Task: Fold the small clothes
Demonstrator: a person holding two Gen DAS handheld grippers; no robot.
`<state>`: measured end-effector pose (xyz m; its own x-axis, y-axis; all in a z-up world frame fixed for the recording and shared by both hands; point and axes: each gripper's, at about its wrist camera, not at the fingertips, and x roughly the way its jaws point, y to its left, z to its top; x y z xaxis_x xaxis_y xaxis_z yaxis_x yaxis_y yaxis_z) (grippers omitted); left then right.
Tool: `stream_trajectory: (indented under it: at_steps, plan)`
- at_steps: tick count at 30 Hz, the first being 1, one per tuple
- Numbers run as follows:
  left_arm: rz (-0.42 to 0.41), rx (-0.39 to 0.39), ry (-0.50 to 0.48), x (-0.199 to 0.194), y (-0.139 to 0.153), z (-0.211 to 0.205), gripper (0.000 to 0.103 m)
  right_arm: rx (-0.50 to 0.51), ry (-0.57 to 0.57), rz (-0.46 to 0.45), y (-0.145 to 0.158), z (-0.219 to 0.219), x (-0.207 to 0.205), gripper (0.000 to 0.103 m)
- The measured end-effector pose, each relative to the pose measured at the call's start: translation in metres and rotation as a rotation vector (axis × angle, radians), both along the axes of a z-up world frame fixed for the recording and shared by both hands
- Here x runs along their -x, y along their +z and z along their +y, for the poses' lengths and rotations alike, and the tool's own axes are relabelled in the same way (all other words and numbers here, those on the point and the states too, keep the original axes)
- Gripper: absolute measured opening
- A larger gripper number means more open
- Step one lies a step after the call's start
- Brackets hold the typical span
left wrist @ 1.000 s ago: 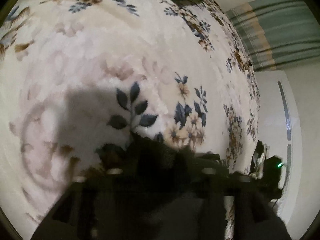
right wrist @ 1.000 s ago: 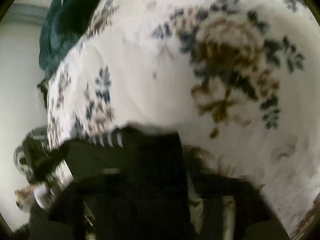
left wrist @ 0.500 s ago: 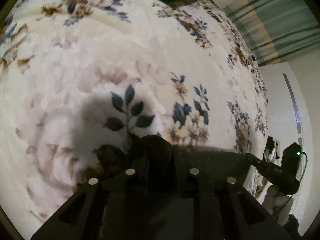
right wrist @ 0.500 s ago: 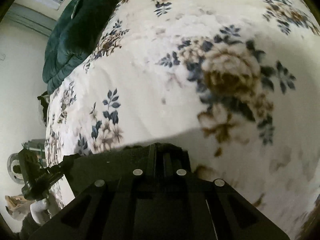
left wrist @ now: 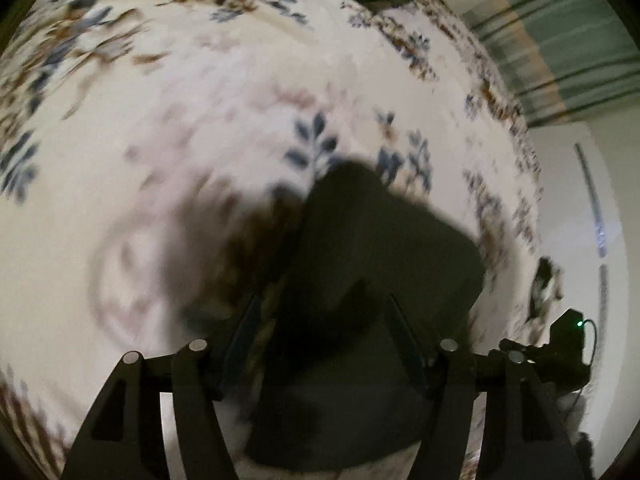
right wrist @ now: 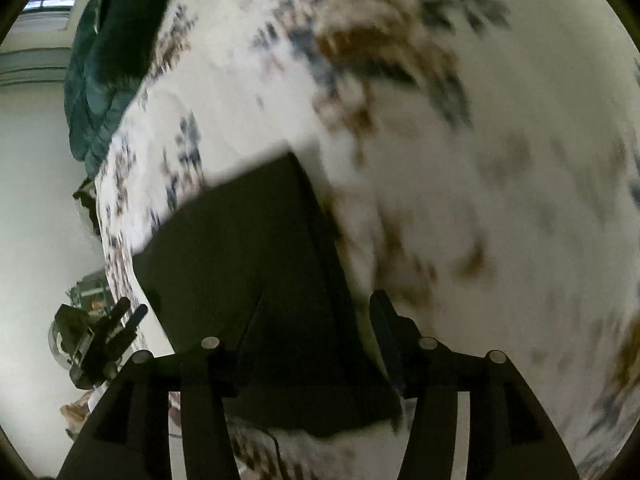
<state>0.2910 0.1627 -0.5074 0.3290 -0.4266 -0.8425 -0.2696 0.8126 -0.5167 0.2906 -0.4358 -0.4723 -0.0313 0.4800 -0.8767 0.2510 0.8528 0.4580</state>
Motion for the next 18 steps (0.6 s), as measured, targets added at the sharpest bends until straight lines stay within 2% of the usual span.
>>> stream_trajectory:
  at_steps: [4, 5, 6, 11, 13, 15, 18]
  plan:
    - [0.066, -0.011, 0.004, 0.022, -0.019, -0.011, 0.062, -0.011, -0.018, 0.072, -0.028, 0.009, 0.032, 0.055]
    - [0.073, -0.009, 0.006, 0.023, -0.021, -0.012, 0.062, -0.016, -0.035, 0.054, -0.029, 0.011, 0.039, 0.043]
    - [0.079, -0.007, 0.008, 0.023, -0.024, -0.015, 0.062, -0.015, -0.042, 0.031, -0.028, 0.015, 0.045, 0.018]
    - [0.059, 0.012, -0.015, 0.017, -0.023, -0.027, 0.062, -0.008, -0.105, -0.039, -0.003, 0.009, 0.063, 0.010]
    - [0.053, 0.013, -0.038, 0.013, -0.023, -0.032, 0.062, 0.031, -0.120, -0.046, 0.005, 0.002, 0.069, 0.005]
    - [0.051, 0.013, -0.056, 0.009, -0.025, -0.034, 0.062, 0.057, -0.095, -0.009, -0.006, 0.000, 0.072, 0.005]
    - [0.051, 0.006, -0.067, 0.003, -0.027, -0.033, 0.062, 0.038, -0.054, 0.015, -0.016, -0.001, 0.067, 0.007]
